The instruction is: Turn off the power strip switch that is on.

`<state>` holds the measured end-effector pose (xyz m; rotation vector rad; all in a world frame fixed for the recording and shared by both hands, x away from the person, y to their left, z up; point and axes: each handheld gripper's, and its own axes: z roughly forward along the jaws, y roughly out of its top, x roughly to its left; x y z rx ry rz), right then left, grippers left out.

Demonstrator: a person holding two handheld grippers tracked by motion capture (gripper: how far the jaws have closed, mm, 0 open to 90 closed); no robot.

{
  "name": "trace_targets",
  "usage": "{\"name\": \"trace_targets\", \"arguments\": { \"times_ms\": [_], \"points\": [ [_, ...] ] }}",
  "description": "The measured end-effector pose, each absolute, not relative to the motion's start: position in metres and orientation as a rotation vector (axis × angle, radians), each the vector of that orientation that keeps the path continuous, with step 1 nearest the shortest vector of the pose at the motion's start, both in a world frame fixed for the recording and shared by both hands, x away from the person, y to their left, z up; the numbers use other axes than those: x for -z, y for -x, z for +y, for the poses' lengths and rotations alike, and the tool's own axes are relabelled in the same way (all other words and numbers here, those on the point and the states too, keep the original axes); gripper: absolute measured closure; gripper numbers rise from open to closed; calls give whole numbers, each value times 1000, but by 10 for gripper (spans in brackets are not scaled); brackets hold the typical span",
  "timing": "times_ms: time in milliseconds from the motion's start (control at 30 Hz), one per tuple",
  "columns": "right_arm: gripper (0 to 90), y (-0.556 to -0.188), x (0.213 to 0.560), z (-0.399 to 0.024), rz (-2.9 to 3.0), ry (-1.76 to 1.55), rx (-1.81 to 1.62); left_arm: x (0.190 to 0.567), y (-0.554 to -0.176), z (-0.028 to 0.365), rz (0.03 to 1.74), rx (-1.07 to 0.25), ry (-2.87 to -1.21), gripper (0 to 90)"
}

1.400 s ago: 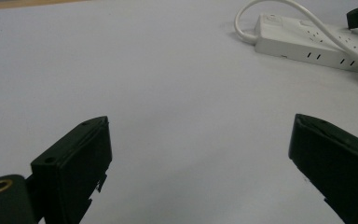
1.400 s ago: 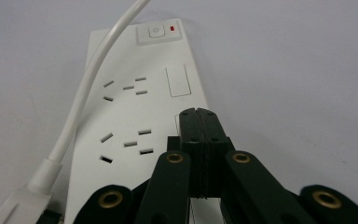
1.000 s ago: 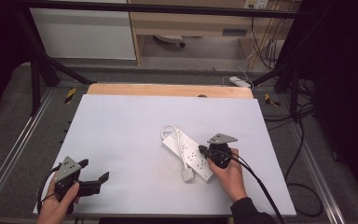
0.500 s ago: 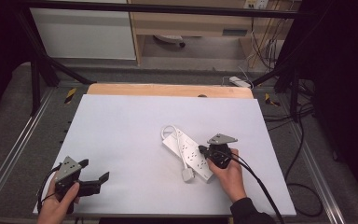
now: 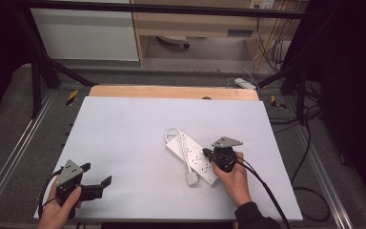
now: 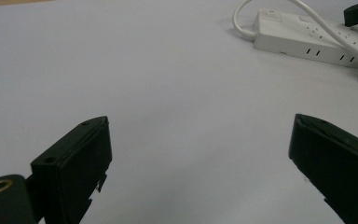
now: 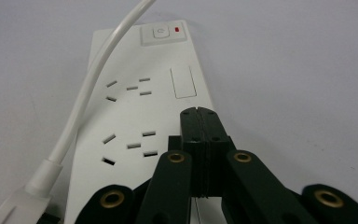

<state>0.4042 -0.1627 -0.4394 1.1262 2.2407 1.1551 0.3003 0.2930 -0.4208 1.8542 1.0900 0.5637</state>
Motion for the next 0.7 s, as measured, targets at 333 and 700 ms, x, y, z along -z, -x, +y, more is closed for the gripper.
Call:
{"name": "trace_targets", "arguments": {
  "times_ms": [333, 700],
  "points": [
    [900, -403, 439, -163, 2240, -1132, -1151, 421, -300, 293, 1090, -562, -1851, 59],
    [900, -402, 440, -166, 2246, -1142, -1146, 421, -300, 293, 1089, -562, -1852, 58]
  ]
}}
